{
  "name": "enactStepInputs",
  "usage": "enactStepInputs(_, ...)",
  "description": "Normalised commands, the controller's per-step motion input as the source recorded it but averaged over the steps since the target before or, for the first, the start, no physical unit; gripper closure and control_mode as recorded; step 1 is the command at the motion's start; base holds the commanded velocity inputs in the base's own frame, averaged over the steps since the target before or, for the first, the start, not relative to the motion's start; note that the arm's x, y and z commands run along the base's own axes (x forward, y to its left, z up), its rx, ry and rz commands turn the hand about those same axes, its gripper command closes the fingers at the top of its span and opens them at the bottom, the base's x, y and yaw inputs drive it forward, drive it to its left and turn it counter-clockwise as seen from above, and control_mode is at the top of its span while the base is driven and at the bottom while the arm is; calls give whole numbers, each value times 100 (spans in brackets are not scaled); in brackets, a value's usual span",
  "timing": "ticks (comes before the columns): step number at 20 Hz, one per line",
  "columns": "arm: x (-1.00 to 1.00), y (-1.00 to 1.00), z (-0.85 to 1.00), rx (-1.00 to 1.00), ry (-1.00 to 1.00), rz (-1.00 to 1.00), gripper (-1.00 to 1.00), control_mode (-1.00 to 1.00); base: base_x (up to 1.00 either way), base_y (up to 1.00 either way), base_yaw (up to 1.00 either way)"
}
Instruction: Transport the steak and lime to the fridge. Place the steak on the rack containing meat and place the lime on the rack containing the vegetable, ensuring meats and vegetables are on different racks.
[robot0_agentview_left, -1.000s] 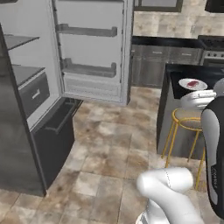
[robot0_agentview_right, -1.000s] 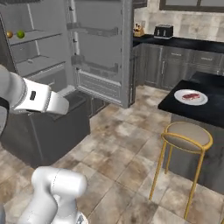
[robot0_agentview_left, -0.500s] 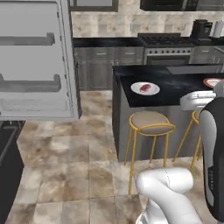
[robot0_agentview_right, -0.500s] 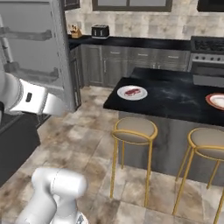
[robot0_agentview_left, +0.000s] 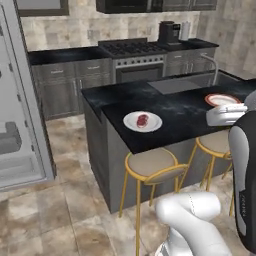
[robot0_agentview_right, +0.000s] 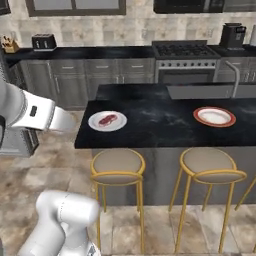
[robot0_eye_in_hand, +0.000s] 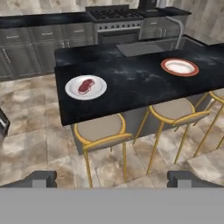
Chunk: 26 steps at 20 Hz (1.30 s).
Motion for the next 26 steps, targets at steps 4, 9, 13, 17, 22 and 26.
enactStepInputs(4,0,0,0,0,0,0,-100,100,30,67,-42)
enactStepInputs(9,0,0,0,0,0,0,-100,100,-35,52,-32)
enactStepInputs(13,0,0,0,0,0,0,-100,100,-52,26,-29)
enactStepInputs(17,0,0,0,0,0,0,-100,100,47,1,-22)
enactStepInputs(22,0,0,0,0,0,0,-100,100,97,11,-2)
enactStepInputs(26,0,0,0,0,0,0,-100,100,100,-1,6)
